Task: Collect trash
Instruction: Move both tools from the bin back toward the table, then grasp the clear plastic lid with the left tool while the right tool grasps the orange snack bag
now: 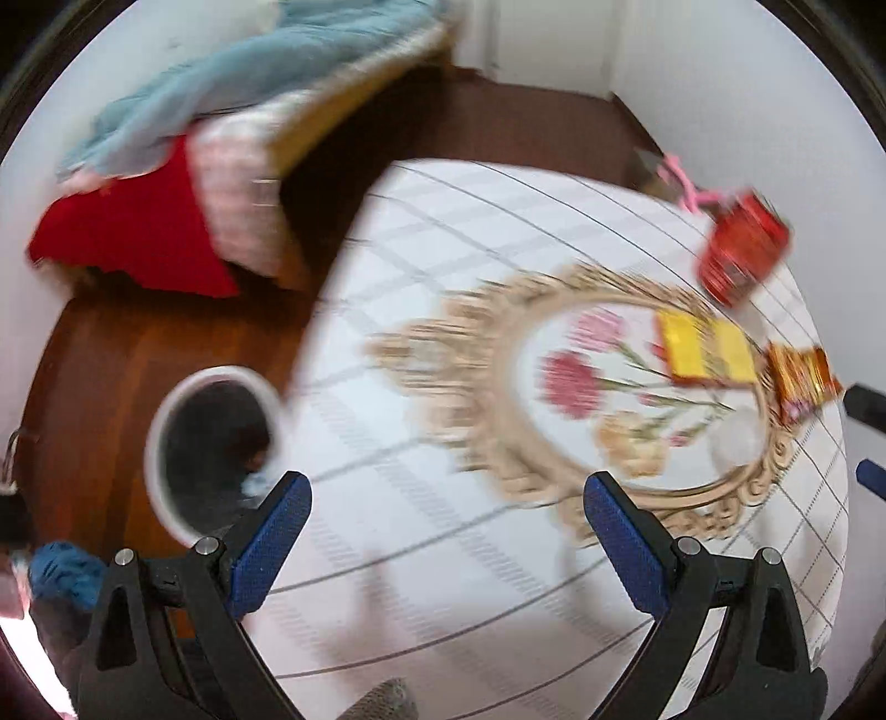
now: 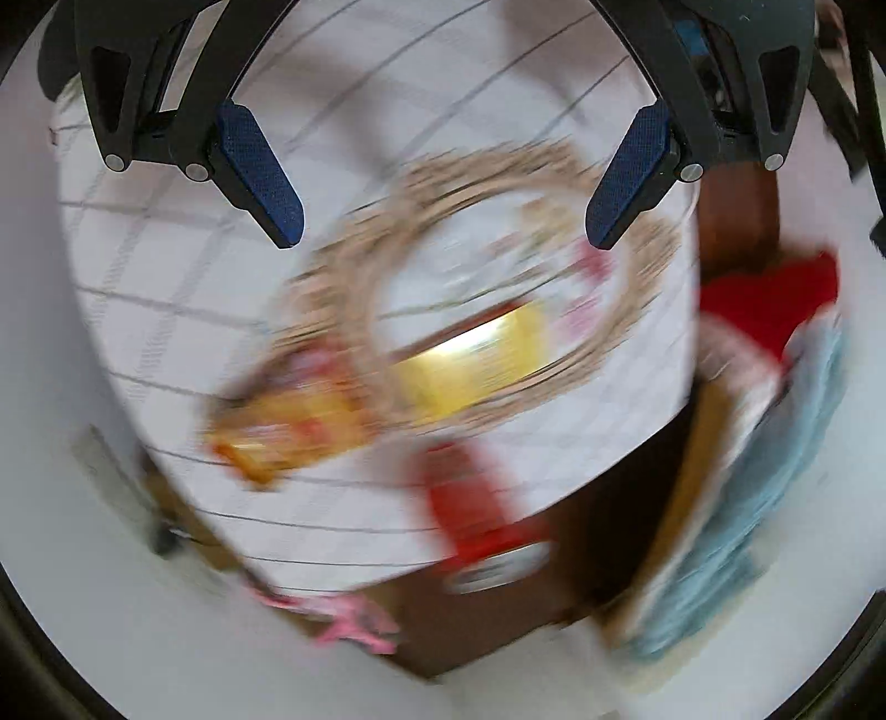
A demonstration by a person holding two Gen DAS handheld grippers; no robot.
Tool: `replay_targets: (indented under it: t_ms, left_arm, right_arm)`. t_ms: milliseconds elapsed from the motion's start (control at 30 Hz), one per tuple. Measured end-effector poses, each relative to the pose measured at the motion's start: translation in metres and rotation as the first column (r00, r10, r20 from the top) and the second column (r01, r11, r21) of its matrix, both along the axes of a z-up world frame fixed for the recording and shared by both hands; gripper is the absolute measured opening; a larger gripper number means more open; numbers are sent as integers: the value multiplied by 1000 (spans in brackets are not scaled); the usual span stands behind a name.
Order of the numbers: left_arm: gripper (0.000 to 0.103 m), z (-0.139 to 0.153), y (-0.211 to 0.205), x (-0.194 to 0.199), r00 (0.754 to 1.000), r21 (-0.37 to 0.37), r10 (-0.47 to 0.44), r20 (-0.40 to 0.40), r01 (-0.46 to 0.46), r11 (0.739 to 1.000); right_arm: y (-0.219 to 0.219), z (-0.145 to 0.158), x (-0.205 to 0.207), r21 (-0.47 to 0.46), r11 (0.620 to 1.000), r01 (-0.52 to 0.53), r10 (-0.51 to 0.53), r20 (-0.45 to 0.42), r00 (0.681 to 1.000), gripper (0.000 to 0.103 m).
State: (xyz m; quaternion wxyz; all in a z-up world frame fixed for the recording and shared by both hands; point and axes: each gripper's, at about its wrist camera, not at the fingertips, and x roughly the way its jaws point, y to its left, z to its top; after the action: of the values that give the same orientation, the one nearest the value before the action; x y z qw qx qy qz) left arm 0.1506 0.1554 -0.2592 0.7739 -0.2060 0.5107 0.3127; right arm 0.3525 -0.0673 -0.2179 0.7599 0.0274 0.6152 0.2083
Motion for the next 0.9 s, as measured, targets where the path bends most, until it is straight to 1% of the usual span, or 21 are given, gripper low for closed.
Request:
replay_targets:
  t_ms: [100, 133, 200, 233, 267, 300, 333, 400, 467, 500, 533, 567, 600, 633, 667, 700, 733, 767, 800, 833, 900]
  left_arm:
    - [100, -17, -16, 40, 999, -74, -38, -6, 38, 997]
    - [100, -17, -20, 48, 999, -93, -44, 0, 44, 995]
    - [100, -14, -32, 64, 997, -128, -67, 37, 71, 989]
    - [100, -13, -37, 70, 996, -134, -81, 44, 86, 987]
    - [100, -12, -44, 77, 993, -142, -105, 52, 111, 984]
    - [100, -12, -53, 86, 989, -153, -136, 60, 144, 978]
    - [100, -11, -58, 87, 987, -160, -148, 64, 156, 975]
    - [100, -17, -70, 102, 981, -193, -174, 83, 187, 963]
    - [97, -22, -76, 113, 978, -206, -186, 92, 202, 958]
    - [92, -24, -80, 118, 977, -207, -194, 92, 209, 956]
    - [84, -26, -85, 124, 974, -206, -208, 87, 222, 953]
    - [79, -27, -89, 126, 973, -200, -215, 81, 227, 953]
    - [72, -29, -94, 131, 971, -189, -229, 67, 238, 953]
    - [68, -31, -96, 135, 970, -183, -237, 61, 245, 952]
    - [64, -33, -97, 138, 968, -176, -245, 57, 252, 952]
    - [56, -35, -99, 141, 966, -166, -253, 46, 257, 952]
    - [50, -36, -101, 143, 965, -156, -261, 35, 263, 952]
    - [48, -39, -103, 146, 963, -143, -269, 23, 269, 952]
    - [40, -41, -105, 148, 962, -129, -274, 12, 274, 953]
    - [37, -43, -106, 148, 960, -124, -280, 5, 278, 953]
    - [36, -45, -107, 150, 959, -108, -283, 4, 282, 953]
  right_arm:
    - [-33, -16, 44, -23, 995, 93, -93, -10, 996, 103]
    - [-40, -21, 55, -27, 994, 109, -110, -12, 994, 103]
    - [-51, -34, 78, -37, 990, 135, -136, -18, 991, 102]
    - [-55, -40, 88, -46, 990, 136, -137, -20, 990, 100]
    - [-54, -45, 93, -52, 990, 132, -134, -21, 991, 94]
    - [-55, -48, 99, -58, 990, 126, -127, -19, 992, 92]
    - [-53, -51, 105, -67, 991, 116, -117, -16, 993, 90]
    - [-49, -58, 114, -70, 992, 107, -109, -15, 994, 90]
    - [-46, -64, 121, -67, 991, 113, -115, -24, 993, 90]
    - [-47, -65, 121, -65, 991, 113, -115, -27, 993, 90]
    - [-45, -69, 124, -65, 991, 115, -117, -30, 993, 88]
    - [-45, -72, 125, -60, 992, 115, -117, -33, 993, 85]
    - [-42, -72, 124, -61, 992, 113, -115, -37, 993, 85]
    - [-40, -74, 125, -61, 992, 111, -113, -39, 993, 85]
    - [-38, -76, 126, -61, 992, 106, -109, -37, 993, 84]
    - [-35, -77, 126, -67, 993, 99, -101, -32, 994, 84]
    - [-34, -78, 126, -72, 993, 91, -93, -26, 995, 83]
    - [-32, -79, 125, -77, 994, 83, -85, -20, 996, 81]
    - [-30, -81, 125, -81, 994, 76, -78, -14, 997, 79]
    - [-29, -82, 125, -86, 994, 71, -72, -11, 997, 76]
    - [-27, -83, 125, -95, 993, 65, -64, 8, 998, 74]
